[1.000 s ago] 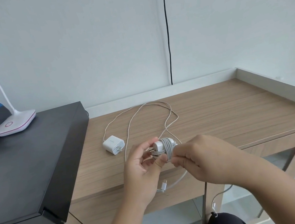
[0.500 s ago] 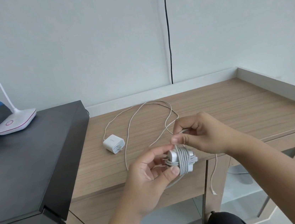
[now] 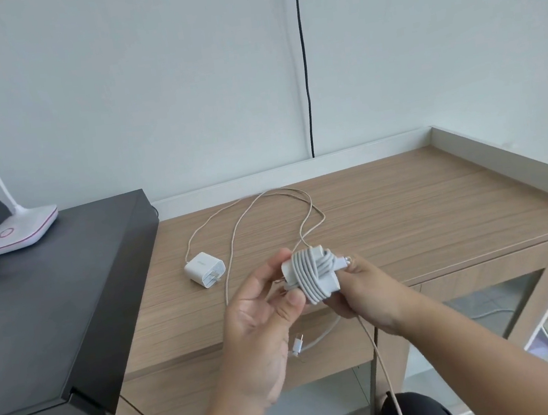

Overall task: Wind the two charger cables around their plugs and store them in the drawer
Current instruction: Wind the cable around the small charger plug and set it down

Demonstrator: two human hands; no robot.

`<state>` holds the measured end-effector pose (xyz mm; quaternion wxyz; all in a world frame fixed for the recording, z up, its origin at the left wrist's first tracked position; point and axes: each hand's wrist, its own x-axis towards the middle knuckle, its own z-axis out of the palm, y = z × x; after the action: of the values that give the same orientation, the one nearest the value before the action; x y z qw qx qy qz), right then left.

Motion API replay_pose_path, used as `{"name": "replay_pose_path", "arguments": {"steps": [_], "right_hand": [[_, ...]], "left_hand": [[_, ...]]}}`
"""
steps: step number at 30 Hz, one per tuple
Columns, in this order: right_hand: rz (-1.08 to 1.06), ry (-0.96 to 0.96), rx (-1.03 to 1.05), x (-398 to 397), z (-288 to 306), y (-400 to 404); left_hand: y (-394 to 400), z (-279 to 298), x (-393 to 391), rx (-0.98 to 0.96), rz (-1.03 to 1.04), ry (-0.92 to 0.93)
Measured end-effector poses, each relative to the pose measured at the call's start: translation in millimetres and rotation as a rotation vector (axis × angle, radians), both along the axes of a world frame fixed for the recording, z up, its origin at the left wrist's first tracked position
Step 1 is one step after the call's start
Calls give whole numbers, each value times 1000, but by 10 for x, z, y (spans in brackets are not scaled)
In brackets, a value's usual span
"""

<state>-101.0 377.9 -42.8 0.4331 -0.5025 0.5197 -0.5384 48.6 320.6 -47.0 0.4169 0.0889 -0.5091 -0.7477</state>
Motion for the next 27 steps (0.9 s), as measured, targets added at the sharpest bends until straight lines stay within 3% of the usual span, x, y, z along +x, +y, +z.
{"name": "replay_pose_path", "arguments": {"steps": [2,6,10,18,27], "right_hand": [[-94,100,38,69,-74,21],[-222,659,12,196,-125,133],[-197,913,-48,284,-81,251],[-164,1138,-110,220,96,334],[-142,1351,-232,-30,440,281]], "left_hand": [[-38,2,-21,28,107,-14],[-92,-18,-40,31,231,-97],[-123,-36,-32,48,259,-109],[-99,-134,-11,65,272,-187],[-81,-160,54,-147,235,-384]]}}
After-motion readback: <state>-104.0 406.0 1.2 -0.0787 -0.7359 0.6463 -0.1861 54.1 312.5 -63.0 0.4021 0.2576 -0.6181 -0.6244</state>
